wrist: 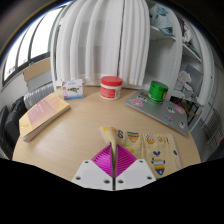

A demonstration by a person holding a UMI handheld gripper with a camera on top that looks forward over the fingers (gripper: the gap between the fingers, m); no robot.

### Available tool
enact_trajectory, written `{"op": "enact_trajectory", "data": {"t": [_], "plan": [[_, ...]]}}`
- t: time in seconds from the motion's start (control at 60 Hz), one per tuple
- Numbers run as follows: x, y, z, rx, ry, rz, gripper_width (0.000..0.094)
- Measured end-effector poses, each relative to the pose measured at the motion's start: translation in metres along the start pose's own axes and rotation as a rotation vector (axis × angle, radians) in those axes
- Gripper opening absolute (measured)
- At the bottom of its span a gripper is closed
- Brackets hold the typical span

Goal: Fold towel

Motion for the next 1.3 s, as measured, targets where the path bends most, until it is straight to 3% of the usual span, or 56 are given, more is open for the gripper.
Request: {"op": "enact_trajectory", "data": {"t": [0.183, 0.383, 0.517, 0.567, 0.65, 0.717, 0.75, 0.817, 0.867, 1.3], "plan": [[0.034, -0.057, -0.030, 0.069, -0.042, 0.128, 0.0034], [0.117, -0.042, -0.016, -0.028, 0.013, 0.303, 0.0036], [0.159, -0.006, 0.005, -0.121, 0.059, 0.335, 0.0041], [0.160, -0.011, 0.009, -0.078, 0.021, 0.339, 0.0045], [0.162, -0.008, 0.010, -0.100, 0.008, 0.346, 0.0064], [0.167, -0.007, 0.004, -0.142, 0.031, 0.326, 0.0199], [0.172, -0.007, 0.000, -0.152, 0.053, 0.314, 0.0340], [0.180, -0.012, -0.011, -0.155, 0.069, 0.283, 0.0718], [0.178, -0.018, -0.022, -0.145, 0.046, 0.262, 0.0841], [0.215, -0.038, -0.157, -0.053, -0.010, 0.409, 0.0834]]}}
Point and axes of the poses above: the point between the fingertips, and its own axes, seen from behind it with the camera up: x to the right, y down, z forward, the way the camera looks, the point moved 2 cm from there along -z, backward, against the way the camera looks, and after that the axes turned 13 degrees about z, right-handed, at the moved point
